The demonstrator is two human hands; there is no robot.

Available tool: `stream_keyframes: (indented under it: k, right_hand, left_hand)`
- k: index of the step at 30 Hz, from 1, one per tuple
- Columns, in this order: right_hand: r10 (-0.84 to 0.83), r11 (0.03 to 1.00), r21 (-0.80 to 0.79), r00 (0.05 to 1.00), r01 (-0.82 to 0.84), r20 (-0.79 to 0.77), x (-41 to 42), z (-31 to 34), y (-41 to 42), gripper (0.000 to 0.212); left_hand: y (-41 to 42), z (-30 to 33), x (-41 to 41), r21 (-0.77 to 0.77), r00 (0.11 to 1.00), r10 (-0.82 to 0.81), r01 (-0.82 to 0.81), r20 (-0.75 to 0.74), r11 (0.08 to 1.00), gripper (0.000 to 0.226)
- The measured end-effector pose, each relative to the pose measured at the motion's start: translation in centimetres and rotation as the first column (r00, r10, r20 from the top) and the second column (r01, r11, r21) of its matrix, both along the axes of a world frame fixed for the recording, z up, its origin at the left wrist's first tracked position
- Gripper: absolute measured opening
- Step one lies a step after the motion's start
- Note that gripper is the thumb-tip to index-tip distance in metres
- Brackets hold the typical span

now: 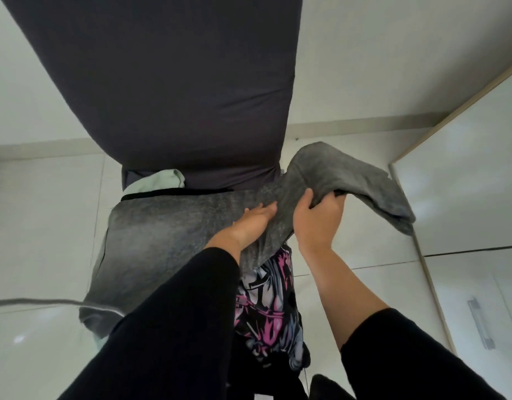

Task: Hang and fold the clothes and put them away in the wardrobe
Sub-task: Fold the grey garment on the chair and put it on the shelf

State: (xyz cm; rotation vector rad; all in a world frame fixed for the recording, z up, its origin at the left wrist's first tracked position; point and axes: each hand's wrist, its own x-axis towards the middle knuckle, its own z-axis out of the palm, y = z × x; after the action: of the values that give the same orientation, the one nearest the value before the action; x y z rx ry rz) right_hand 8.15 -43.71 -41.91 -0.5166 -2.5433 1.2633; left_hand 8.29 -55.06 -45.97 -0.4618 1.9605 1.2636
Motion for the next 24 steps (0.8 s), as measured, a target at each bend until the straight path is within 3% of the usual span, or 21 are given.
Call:
stream_keyframes:
  k: [2, 5, 9, 13, 15, 18, 22, 24]
  right_hand:
    - [0.143, 0.974, 0.191, 0.983, -0.12, -0.115, 1.0, 1.2, -2.5, 0.019]
    - [0.348, 0.887, 0.369, 0.927, -0.276, -0.143, 2.3, 2.8, -6.1, 0.028]
    - [0.624, 0.67, 0.56, 0.779, -0.489, -0.067, 4.7, 4.0, -11.5, 0.027]
    - [0.83, 0.425, 0.574, 0.554, -0.699, 0.059, 7.0, 4.0, -17.4, 0.022]
    - [0.876, 0.324, 0.572, 0.468, -0.753, 0.119, 8.3, 3.9, -20.1, 0.04]
    - [0.886, 0.096, 0.539, 0.319, -0.837, 0.338, 10.2, 3.0, -24.2, 0.063]
    - [0.792, -0.291, 0.584, 0.151, -0.758, 0.591, 12.0, -0.6, -28.0, 0.066]
    - [0.745, -0.342, 0.42, 0.03, -0.84, 0.666, 12.4, -2.6, -28.6, 0.059]
  left_hand:
    - [-1.2, 1.4, 0.6, 0.248, 0.969, 0.224, -0.244, 0.108, 0.938, 0.063]
    - [-4.4, 3.6, 1.8, 0.417, 0.925, 0.322, -0.378, 0.201, 0.827, 0.049]
    - [-10.1, 5.7, 4.9, 0.531, 0.844, 0.482, -0.527, 0.237, 0.664, 0.036]
    - [-16.3, 6.3, 9.8, 0.594, 0.681, 0.671, -0.68, 0.293, 0.431, 0.037]
    - [-18.8, 5.9, 12.3, 0.625, 0.606, 0.737, -0.708, 0.298, 0.329, 0.036]
    - [-21.7, 4.1, 15.9, 0.671, 0.441, 0.819, -0.735, 0.367, 0.096, 0.046]
    - [-23.8, 0.9, 20.5, 0.664, 0.246, 0.819, -0.72, 0.518, -0.203, 0.076]
    - [-23.9, -0.3, 21.9, 0.591, 0.115, 0.827, -0.754, 0.551, -0.289, 0.075]
